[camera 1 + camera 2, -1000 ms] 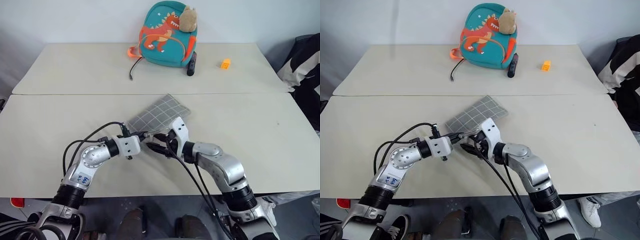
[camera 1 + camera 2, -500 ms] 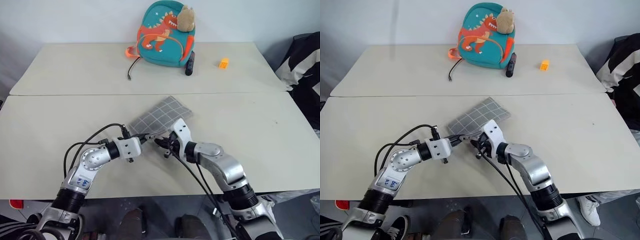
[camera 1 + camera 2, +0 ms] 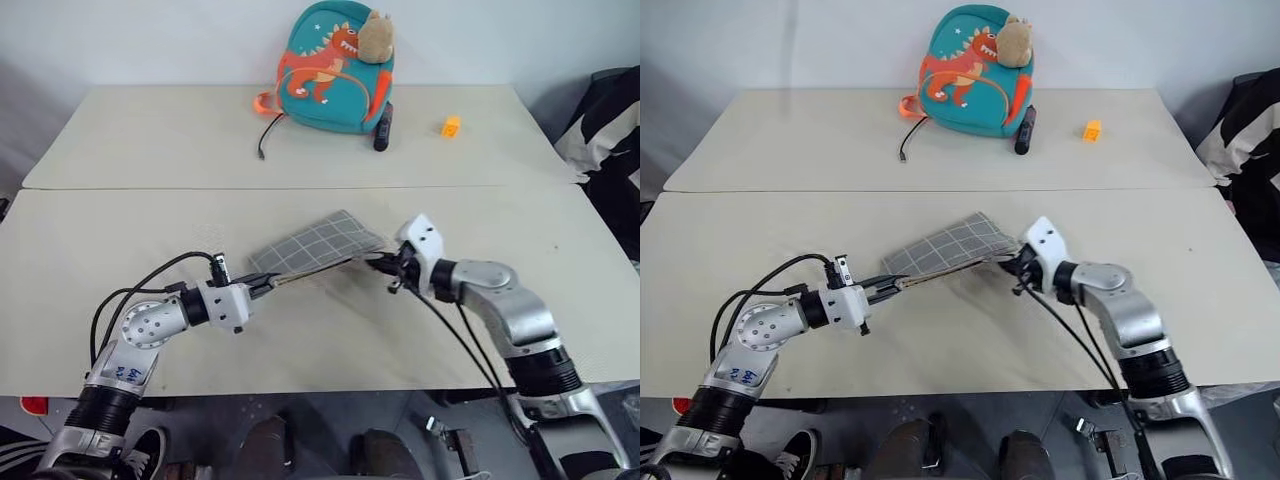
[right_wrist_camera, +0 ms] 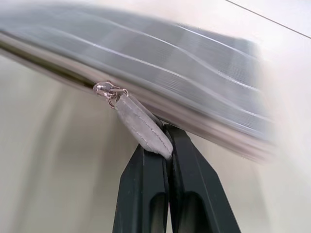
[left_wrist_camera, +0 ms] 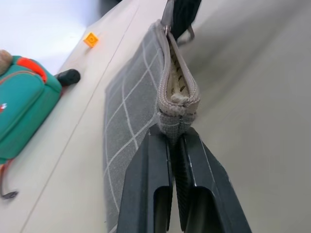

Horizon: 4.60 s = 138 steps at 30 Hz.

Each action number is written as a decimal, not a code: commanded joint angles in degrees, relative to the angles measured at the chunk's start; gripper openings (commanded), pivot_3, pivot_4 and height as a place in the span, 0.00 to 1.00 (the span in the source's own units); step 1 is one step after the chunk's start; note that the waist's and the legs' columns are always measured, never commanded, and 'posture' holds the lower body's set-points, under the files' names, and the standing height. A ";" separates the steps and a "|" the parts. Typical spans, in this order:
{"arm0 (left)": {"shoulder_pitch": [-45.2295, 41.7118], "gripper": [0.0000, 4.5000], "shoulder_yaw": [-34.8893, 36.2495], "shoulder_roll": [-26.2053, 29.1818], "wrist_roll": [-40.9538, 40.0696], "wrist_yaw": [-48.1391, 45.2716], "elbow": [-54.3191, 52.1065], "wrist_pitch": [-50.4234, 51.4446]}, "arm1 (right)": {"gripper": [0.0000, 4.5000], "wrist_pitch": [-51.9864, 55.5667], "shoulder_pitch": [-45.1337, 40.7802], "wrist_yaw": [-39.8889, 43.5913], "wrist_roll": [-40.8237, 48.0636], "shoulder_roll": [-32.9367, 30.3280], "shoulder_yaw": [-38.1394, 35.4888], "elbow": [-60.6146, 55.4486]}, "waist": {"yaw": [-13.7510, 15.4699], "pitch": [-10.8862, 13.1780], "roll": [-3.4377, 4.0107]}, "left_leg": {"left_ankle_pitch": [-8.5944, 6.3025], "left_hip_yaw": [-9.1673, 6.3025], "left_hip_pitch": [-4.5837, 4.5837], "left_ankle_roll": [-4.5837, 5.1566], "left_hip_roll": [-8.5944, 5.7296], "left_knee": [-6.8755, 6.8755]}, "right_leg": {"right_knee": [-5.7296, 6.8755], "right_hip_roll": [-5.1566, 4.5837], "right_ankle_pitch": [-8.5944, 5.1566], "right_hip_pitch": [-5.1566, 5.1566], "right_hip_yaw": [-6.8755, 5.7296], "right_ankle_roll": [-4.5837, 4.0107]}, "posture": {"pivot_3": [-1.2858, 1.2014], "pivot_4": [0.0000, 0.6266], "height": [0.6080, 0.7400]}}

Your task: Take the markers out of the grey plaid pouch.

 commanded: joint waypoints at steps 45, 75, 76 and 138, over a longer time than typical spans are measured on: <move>1.14 0.00 1.50 -5.59 -6.72 -4.04 -1.93 4.17 | 0.01 -27.19 7.71 -2.73 -13.15 1.69 6.19 -10.53 | -0.08 0.02 -0.04 | -0.06 0.20 0.01 0.08 0.06 0.06 | -0.17 0.02 0.02 0.02 0.00 0.04 | 0.52 0.24 1.00; -0.20 0.00 -0.99 -6.36 -5.37 -4.65 -7.82 8.54 | 0.04 -46.20 -0.42 -26.66 -50.57 2.51 14.46 8.36 | -0.28 0.03 -0.05 | -0.01 0.23 0.04 0.01 0.05 0.16 | 0.07 0.06 0.03 0.00 0.06 0.08 | 0.52 0.24 1.00; 0.02 0.00 -0.91 -6.41 -5.46 -4.61 -7.86 8.62 | 0.04 -46.27 -0.45 -26.51 -50.42 2.38 14.36 8.27 | -0.34 0.03 -0.05 | -0.01 0.23 0.04 0.01 0.05 0.16 | 0.07 0.06 0.03 0.00 0.06 0.08 | 0.52 0.24 1.00; 0.62 0.00 -0.96 -7.33 -5.39 -4.67 -8.26 9.94 | 0.68 -47.55 1.60 -20.84 -47.07 1.83 11.35 5.44 | -1.25 0.03 -0.07 | -0.03 0.17 0.07 0.06 0.05 0.29 | 0.17 0.05 0.04 0.07 0.06 0.08 | 0.52 0.24 1.00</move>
